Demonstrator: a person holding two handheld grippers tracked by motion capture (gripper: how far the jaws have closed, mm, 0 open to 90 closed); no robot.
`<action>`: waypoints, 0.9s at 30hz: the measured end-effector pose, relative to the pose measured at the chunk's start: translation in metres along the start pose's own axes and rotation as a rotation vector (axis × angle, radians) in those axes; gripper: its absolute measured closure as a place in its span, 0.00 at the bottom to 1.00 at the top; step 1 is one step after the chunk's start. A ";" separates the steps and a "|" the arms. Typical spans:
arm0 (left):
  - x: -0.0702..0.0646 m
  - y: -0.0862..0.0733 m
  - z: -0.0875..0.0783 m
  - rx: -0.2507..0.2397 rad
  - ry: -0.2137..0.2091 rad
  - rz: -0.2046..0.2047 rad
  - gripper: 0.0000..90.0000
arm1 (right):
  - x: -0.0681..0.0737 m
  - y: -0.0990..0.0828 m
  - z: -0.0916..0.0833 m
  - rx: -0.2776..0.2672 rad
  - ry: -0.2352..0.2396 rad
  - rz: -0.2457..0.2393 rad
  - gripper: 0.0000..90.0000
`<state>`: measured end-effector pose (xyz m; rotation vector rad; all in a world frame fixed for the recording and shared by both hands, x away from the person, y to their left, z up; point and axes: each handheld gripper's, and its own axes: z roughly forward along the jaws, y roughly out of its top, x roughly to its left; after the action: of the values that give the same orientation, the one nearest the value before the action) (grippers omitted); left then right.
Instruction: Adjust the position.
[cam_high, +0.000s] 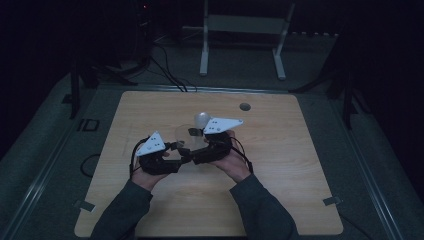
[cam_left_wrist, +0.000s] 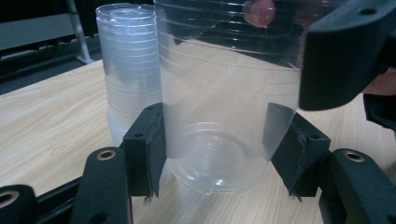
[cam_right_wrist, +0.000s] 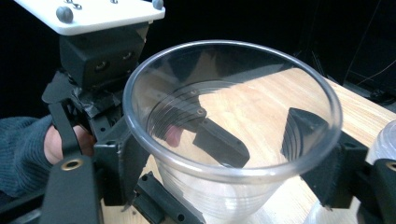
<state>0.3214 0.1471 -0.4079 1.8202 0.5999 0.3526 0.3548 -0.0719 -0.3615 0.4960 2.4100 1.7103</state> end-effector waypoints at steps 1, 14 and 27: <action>0.000 0.000 0.000 -0.007 -0.002 -0.007 0.46 | -0.001 0.000 -0.001 -0.006 0.004 0.005 0.26; -0.001 -0.003 0.004 -0.070 -0.069 -0.055 0.46 | -0.004 -0.001 -0.006 -0.130 0.077 0.054 0.28; -0.001 -0.005 0.005 -0.087 -0.100 -0.080 0.45 | -0.002 -0.003 -0.008 -0.154 0.056 0.016 0.31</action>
<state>0.3223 0.1435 -0.4143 1.7145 0.5772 0.2297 0.3534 -0.0807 -0.3620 0.4523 2.2923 1.9227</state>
